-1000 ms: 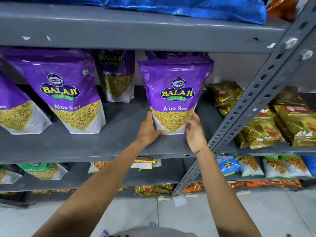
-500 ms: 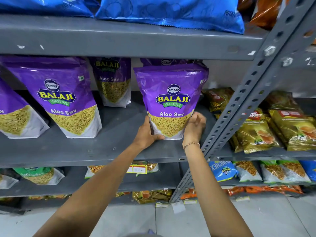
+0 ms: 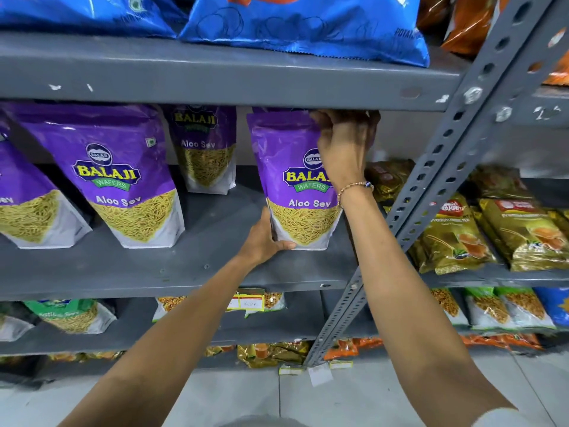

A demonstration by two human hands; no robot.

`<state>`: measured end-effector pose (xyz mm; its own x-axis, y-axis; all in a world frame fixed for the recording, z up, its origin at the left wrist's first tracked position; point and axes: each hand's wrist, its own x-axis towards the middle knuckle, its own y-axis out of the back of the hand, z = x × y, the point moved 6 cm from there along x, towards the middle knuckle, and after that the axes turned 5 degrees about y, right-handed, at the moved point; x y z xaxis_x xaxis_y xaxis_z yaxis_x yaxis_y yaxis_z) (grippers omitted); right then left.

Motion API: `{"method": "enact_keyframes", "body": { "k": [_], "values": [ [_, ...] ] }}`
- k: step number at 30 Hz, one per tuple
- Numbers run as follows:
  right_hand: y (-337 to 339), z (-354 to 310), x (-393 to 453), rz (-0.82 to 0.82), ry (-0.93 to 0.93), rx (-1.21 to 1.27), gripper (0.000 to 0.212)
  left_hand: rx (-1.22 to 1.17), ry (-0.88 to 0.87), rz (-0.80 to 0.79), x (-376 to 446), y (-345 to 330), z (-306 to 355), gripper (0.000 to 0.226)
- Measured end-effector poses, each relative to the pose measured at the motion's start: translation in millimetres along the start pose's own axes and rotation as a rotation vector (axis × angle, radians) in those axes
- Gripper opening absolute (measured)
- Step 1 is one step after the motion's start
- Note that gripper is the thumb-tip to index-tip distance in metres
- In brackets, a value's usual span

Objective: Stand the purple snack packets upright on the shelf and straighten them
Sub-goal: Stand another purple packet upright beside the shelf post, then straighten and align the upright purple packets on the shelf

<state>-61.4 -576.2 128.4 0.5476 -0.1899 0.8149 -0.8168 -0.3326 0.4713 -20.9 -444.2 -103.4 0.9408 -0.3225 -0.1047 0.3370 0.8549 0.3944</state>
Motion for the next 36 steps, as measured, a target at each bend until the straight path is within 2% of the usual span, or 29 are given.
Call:
{"method": "enact_keyframes", "body": {
  "k": [6,8,10,11,12,14,15,16,18,20,21,22,24,26,27,29,32,36],
  "values": [
    [0,-7,-6,0.024,-0.025,0.024,0.018,-0.003,-0.026,-0.018,0,-1,2,0.086],
    [5,-21,-12,0.078,0.042,-0.025,0.023,-0.028,-0.035,-0.068,-2,0,3,0.088],
    [4,-43,-30,0.087,0.136,0.033,0.031,-0.077,-0.046,-0.089,-8,5,4,0.100],
    [1,-58,-44,0.085,0.197,0.110,0.030,-0.090,-0.026,-0.048,-15,15,3,0.100],
    [-3,-72,-59,0.068,0.255,0.198,0.029,-0.113,-0.017,0.016,-25,28,4,0.088],
    [-27,-93,-87,-0.036,0.354,0.351,0.027,-0.104,-0.061,0.180,-52,63,1,0.037],
    [-45,-100,-99,-0.117,0.372,0.409,0.027,-0.091,-0.089,0.267,-65,86,-7,0.018],
    [-63,-104,-109,-0.205,0.363,0.449,0.028,-0.103,-0.102,0.356,-79,111,-18,0.011],
    [-97,-108,-125,-0.354,0.262,0.509,0.027,-0.203,-0.072,0.561,-103,165,-46,0.009],
    [-122,-110,-136,-0.439,0.143,0.549,0.023,-0.298,-0.061,0.771,-117,211,-69,0.027],
    [-135,-119,-141,-0.472,0.091,0.580,0.021,-0.330,-0.048,0.809,-119,235,-82,0.044],
    [-146,-119,-144,-0.518,0.029,0.606,0.023,-0.318,-0.039,0.776,-113,246,-87,0.062],
    [-173,-131,-151,-0.666,-0.115,0.647,0.049,-0.192,-0.038,0.593,-93,265,-102,0.089],
    [-199,-141,-161,-0.822,-0.279,0.670,0.079,-0.092,-0.054,0.437,-76,278,-114,0.103],
    [-208,-144,-166,-0.860,-0.329,0.677,0.085,-0.065,-0.053,0.414,-71,281,-117,0.108],
    [-224,-144,-173,-0.875,-0.388,0.652,0.073,-0.090,-0.043,0.372,-68,284,-117,0.110],
    [-235,-133,-179,-0.816,-0.426,0.647,0.063,-0.175,0.016,0.385,-67,279,-121,0.084],
    [-239,-94,-190,-0.761,-0.462,0.690,0.062,-0.181,0.018,0.394,-66,254,-110,0.085]
  ]
}}
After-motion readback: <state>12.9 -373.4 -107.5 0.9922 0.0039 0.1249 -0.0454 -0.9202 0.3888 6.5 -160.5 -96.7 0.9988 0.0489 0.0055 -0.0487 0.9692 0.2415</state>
